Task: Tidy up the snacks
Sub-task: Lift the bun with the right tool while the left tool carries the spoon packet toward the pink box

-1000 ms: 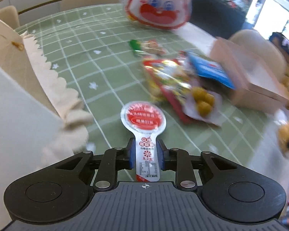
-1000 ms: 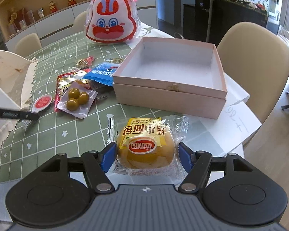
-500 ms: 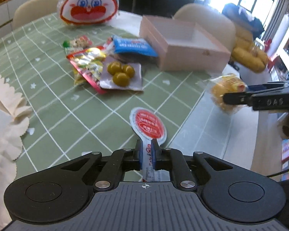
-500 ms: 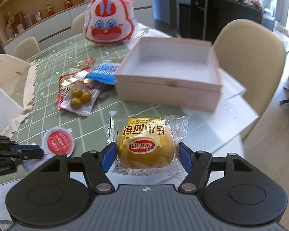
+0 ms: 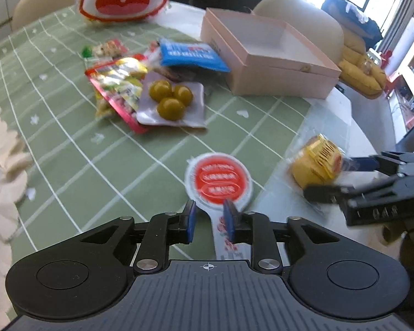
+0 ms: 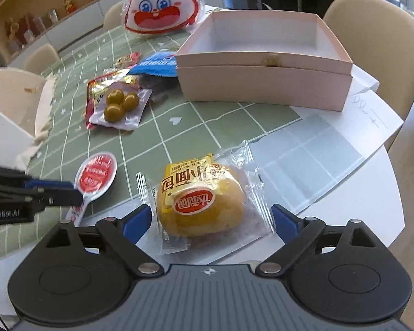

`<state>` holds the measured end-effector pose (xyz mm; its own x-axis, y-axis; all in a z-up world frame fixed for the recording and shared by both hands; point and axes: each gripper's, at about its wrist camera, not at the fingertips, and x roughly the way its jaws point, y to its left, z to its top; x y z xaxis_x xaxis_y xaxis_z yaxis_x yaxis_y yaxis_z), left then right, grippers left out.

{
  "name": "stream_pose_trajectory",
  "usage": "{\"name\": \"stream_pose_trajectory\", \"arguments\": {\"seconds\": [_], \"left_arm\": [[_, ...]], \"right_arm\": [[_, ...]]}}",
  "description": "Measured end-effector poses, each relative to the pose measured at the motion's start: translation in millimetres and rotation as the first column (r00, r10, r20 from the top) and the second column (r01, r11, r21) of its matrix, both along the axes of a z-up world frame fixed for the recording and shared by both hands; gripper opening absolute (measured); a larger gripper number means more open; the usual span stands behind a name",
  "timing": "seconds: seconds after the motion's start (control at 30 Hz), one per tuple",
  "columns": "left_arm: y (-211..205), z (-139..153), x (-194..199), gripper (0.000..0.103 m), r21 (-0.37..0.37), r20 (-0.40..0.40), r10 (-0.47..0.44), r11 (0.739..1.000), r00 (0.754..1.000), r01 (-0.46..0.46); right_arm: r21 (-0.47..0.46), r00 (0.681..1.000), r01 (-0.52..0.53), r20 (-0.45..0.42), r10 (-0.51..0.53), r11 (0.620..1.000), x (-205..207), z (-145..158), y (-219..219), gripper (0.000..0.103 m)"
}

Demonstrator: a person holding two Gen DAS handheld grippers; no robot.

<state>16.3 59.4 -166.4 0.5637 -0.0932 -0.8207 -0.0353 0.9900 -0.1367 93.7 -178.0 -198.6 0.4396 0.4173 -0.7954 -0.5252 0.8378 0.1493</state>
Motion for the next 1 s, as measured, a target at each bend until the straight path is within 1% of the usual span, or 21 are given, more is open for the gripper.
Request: {"name": "stream_pose_trajectory", "arguments": {"seconds": [0.03, 0.07, 0.1, 0.13, 0.2, 0.27, 0.33, 0.4, 0.43, 0.47, 0.53, 0.57, 0.63, 0.7, 0.8, 0.87, 0.93, 1.0], "left_arm": [[1, 0, 1, 0.034, 0.025, 0.013, 0.007, 1.000, 1.000, -0.007], [4, 1, 1, 0.033, 0.053, 0.022, 0.024, 0.998, 0.999, -0.026], [7, 3, 1, 0.030, 0.060, 0.026, 0.038, 0.997, 0.999, -0.039], [10, 6, 1, 0.030, 0.052, 0.029, 0.047, 0.997, 0.998, -0.048], [11, 15, -3, 0.030, 0.009, 0.035, 0.020, 1.000, 0.999, -0.020], [3, 24, -9, 0.030, 0.007, 0.049, -0.047, 0.999, 0.998, 0.047], [-11, 25, -13, 0.030, 0.043, 0.046, -0.104, 0.994, 0.994, 0.102], [-28, 20, -15, 0.031, 0.098, 0.032, -0.146, 0.985, 0.989, 0.143], [-36, 16, -14, 0.031, 0.129, 0.025, -0.155, 0.980, 0.988, 0.150], [-42, 11, -14, 0.031, 0.164, 0.014, -0.163, 0.974, 0.986, 0.159], [-51, 3, -13, 0.031, 0.191, -0.017, -0.169, 0.967, 0.985, 0.169], [-54, 1, -13, 0.031, 0.197, -0.009, -0.170, 0.966, 0.985, 0.168], [-57, 1, -12, 0.032, 0.187, -0.012, -0.180, 0.966, 0.984, 0.179], [-56, 1, -10, 0.032, 0.163, -0.011, -0.184, 0.969, 0.983, 0.183], [-55, 1, -8, 0.033, 0.101, 0.002, -0.186, 0.978, 0.983, 0.185], [-54, 1, -7, 0.033, 0.081, 0.005, -0.174, 0.982, 0.985, 0.173], [-52, 4, -10, 0.033, 0.080, 0.021, -0.148, 0.986, 0.989, 0.146], [-50, 8, -14, 0.033, 0.103, 0.039, -0.124, 0.987, 0.992, 0.119]], "right_arm": [[-0.012, 1.000, -0.012, 0.007, 0.012, 1.000, -1, -1, 2, 0.098], [-0.019, 1.000, -0.019, 0.013, 0.019, 1.000, -2, -2, 4, 0.099], [-0.019, 1.000, -0.021, 0.016, 0.021, 1.000, -3, -3, 5, 0.101], [-0.013, 1.000, -0.017, 0.017, 0.017, 1.000, -3, -3, 5, 0.103], [0.000, 1.000, 0.004, 0.023, -0.004, 1.000, -4, -3, 4, 0.103], [-0.001, 1.000, 0.011, 0.026, -0.011, 1.000, -5, -4, 4, 0.103], [-0.019, 1.000, 0.000, 0.025, 0.001, 1.000, -4, -3, 6, 0.103], [-0.058, 0.999, -0.041, 0.008, 0.041, 0.998, -2, -1, 10, 0.102], [-0.064, 0.999, -0.045, 0.001, 0.046, 0.997, -1, 2, 9, 0.097], [-0.052, 0.999, -0.042, 0.000, 0.042, 0.998, -1, 6, 7, 0.096], [-0.023, 0.999, -0.016, 0.039, 0.016, 1.000, -5, 18, -2, 0.094], [-0.022, 0.997, -0.008, 0.070, 0.009, 1.000, -7, 24, -5, 0.094], [-0.035, 0.991, 0.004, 0.134, 0.001, 0.999, -11, 34, -9, 0.094], [-0.041, 0.984, 0.019, 0.178, -0.011, 0.999, -13, 42, -11, 0.094], [-0.030, 0.982, 0.029, 0.186, -0.022, 0.999, -11, 46, -12, 0.094], [-0.031, 0.982, 0.036, 0.185, -0.030, 0.999, -10, 44, -10, 0.094], [-0.041, 0.981, 0.040, 0.190, -0.032, 0.998, -11, 42, -8, 0.094], [-0.046, 0.978, 0.040, 0.207, -0.029, 0.998, -13, 42, -8, 0.094]]}}
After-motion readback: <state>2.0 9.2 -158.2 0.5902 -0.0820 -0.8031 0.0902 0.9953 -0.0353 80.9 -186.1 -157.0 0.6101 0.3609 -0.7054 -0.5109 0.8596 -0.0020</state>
